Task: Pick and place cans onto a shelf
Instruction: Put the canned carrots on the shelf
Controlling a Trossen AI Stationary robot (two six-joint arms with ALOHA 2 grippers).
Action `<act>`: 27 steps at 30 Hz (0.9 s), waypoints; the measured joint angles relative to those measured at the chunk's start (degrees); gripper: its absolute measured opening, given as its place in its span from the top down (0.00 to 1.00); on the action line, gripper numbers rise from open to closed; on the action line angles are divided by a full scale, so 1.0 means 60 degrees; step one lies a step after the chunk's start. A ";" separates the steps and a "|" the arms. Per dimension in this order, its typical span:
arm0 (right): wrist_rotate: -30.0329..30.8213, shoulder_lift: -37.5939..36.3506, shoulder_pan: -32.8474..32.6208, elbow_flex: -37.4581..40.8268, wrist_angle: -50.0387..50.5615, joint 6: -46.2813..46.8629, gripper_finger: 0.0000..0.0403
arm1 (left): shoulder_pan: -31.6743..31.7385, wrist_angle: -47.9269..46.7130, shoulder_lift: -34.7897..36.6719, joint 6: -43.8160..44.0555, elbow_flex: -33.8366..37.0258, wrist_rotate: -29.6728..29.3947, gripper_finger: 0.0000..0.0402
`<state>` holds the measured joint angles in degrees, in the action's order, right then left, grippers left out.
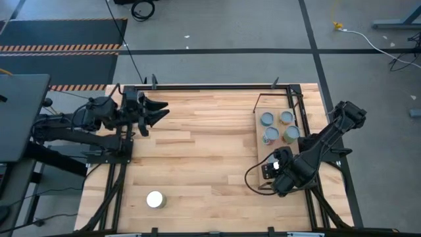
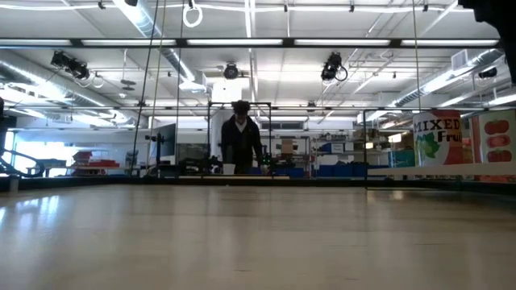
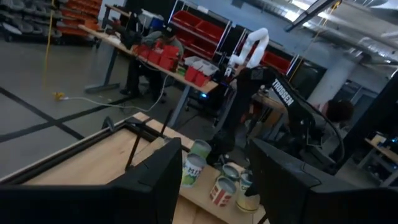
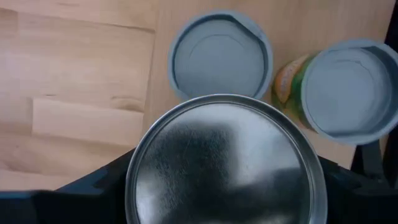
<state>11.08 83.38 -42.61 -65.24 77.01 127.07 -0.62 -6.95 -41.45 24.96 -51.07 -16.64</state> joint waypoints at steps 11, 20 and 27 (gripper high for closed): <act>0.0520 -0.0115 0.0007 0.0111 0.0351 -0.0027 0.22 | 0.0002 -0.0002 -0.0091 0.0229 0.0000 0.0908 0.53; 0.0139 0.0116 -0.0006 0.0107 -0.0466 0.0046 0.22 | -0.0004 0.0043 -0.0102 0.0563 0.0000 0.2112 0.53; 0.0087 0.0606 0.0059 0.0096 -0.0874 -0.0080 0.18 | -0.0004 0.0354 -0.0091 0.0559 0.0000 0.2399 0.53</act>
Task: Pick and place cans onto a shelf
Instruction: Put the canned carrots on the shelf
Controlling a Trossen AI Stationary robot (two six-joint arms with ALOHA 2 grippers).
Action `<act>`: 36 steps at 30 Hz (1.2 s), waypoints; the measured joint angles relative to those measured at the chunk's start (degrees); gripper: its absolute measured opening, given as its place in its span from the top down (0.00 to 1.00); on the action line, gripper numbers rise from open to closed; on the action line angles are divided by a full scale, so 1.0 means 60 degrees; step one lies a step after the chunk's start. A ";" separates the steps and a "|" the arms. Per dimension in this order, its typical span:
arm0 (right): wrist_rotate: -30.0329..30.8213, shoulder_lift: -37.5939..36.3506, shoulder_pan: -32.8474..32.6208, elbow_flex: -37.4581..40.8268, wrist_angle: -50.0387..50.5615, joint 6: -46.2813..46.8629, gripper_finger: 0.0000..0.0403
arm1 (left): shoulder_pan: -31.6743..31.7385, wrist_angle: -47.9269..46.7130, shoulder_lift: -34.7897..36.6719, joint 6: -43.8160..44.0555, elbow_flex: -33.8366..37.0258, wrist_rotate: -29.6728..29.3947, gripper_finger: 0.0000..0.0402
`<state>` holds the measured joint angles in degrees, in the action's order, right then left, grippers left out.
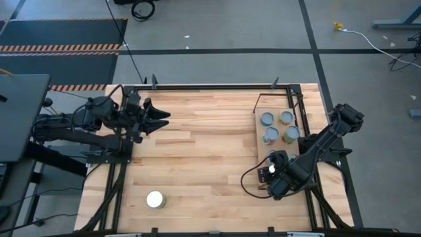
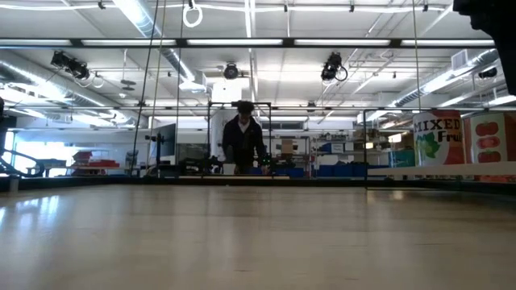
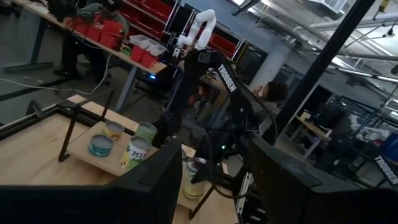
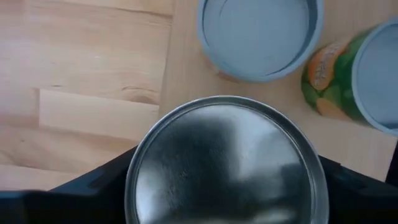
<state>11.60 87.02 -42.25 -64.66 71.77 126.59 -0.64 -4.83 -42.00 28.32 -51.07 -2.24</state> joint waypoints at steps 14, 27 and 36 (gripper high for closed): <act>-0.0463 -0.0636 0.0010 0.0018 0.0394 -0.0488 0.08 | 0.0004 0.0023 0.0000 -0.0157 0.0004 0.0117 0.53; -0.1163 -0.0954 0.0145 0.0015 0.0273 -0.1320 0.14 | 0.0007 0.0019 0.0000 -0.0536 0.0004 0.0113 0.53; -0.2266 -0.0951 0.0512 0.0015 -0.0007 -0.2554 0.14 | 0.0015 0.0060 0.0026 -0.0643 0.0007 0.0110 0.53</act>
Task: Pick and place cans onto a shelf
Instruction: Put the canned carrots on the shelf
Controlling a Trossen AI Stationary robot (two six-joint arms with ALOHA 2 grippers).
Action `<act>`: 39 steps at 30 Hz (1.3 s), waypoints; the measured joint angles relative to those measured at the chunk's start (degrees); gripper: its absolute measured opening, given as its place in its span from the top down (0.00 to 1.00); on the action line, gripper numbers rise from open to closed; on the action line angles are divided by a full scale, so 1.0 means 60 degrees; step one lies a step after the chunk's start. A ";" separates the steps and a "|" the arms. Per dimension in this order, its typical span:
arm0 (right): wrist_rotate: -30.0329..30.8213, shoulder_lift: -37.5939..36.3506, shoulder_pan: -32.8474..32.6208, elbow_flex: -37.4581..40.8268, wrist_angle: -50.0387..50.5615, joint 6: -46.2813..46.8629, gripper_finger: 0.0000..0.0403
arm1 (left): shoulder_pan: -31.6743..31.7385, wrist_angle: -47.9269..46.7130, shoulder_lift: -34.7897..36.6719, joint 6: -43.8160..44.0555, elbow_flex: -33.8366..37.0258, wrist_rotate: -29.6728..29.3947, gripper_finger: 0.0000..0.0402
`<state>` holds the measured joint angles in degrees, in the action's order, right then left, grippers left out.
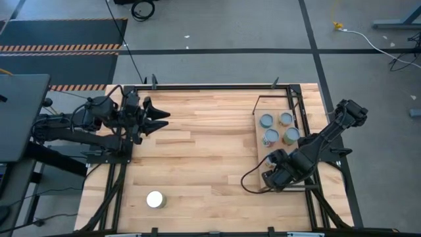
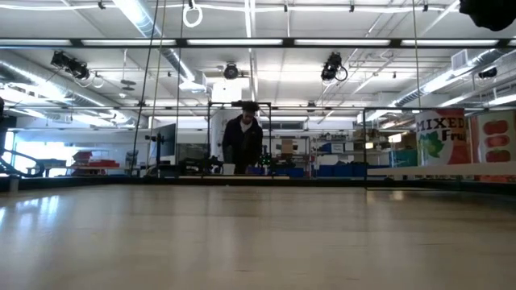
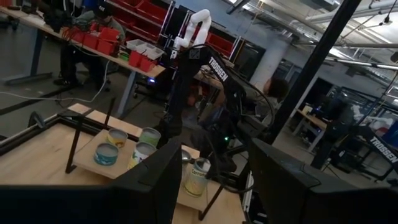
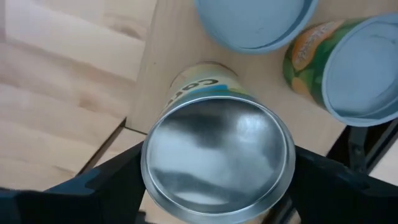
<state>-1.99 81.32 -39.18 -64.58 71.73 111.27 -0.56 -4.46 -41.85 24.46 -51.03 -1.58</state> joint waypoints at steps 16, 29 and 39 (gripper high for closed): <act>-0.1611 0.0005 0.1035 0.0000 -0.0344 -0.1095 0.14 | 0.0000 0.0139 0.0004 -0.0446 0.0000 -0.0013 0.53; -0.2888 0.0007 0.1679 0.0622 -0.1502 -0.1644 0.14 | 0.0000 0.0138 0.0004 -0.0753 0.0000 -0.0011 0.53; -0.3254 0.0007 0.1694 0.0801 -0.1650 -0.1635 0.14 | 0.0000 0.0127 0.0004 -0.0759 0.0000 -0.0011 0.53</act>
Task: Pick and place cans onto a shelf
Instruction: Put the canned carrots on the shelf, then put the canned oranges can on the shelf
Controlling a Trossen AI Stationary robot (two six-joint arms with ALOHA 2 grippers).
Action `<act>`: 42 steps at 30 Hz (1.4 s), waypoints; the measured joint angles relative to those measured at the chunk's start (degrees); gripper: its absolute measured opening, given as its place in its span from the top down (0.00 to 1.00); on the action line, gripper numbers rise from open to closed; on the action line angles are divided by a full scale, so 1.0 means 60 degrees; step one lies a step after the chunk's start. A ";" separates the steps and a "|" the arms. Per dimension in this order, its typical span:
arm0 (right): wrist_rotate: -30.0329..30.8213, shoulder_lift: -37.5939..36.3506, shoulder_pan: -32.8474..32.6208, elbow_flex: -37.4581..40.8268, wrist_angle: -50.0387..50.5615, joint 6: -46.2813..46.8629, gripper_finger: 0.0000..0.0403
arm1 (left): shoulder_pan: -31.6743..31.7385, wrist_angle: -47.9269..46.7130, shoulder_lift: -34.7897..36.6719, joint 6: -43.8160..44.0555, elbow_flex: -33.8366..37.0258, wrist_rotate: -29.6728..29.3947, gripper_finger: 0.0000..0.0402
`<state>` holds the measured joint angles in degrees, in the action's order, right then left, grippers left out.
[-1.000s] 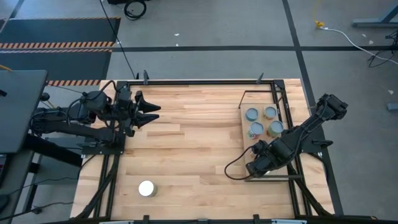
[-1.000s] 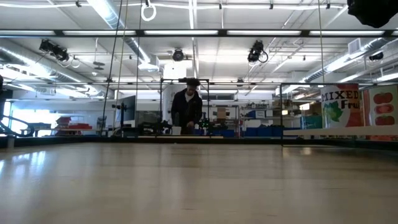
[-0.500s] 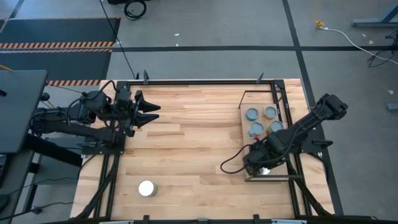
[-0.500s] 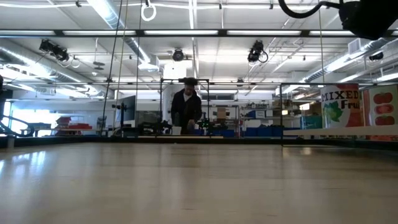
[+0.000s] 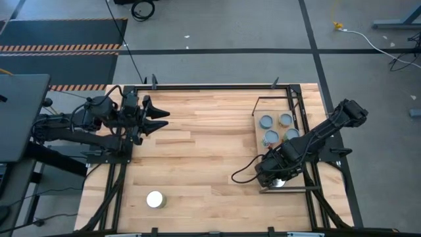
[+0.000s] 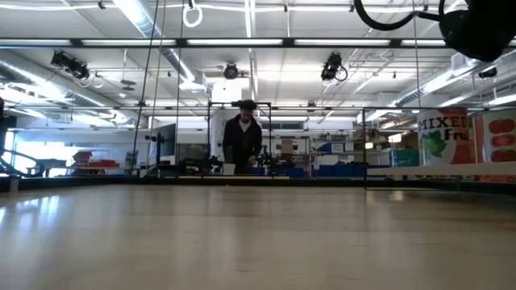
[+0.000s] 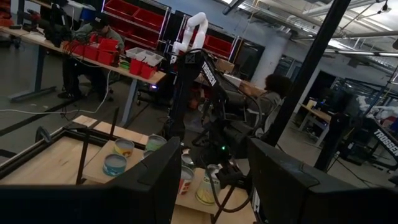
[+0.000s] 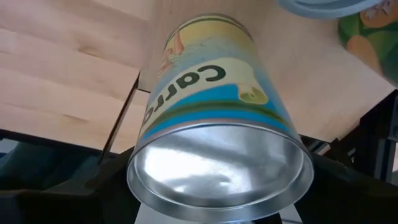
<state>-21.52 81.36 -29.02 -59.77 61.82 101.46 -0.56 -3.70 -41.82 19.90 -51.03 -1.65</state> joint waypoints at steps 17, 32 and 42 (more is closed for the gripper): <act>-0.0390 -0.0028 0.0076 0.0000 -0.0007 -0.0492 0.04 | 0.0000 -0.0163 0.0007 -0.0036 0.0000 0.0000 0.53; 0.1362 -0.1777 0.1081 -0.0189 0.0687 0.0730 0.05 | 0.0316 -0.2357 0.0098 -0.0286 0.0004 0.0004 0.53; 0.7104 -0.1713 0.1677 -0.1823 0.0665 -0.0434 0.07 | -0.0498 -0.8026 -0.0701 0.1780 0.0004 0.1322 0.59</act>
<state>21.11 71.08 -18.95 -70.71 65.81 98.86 -3.55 -51.86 -46.03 30.58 -51.00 6.28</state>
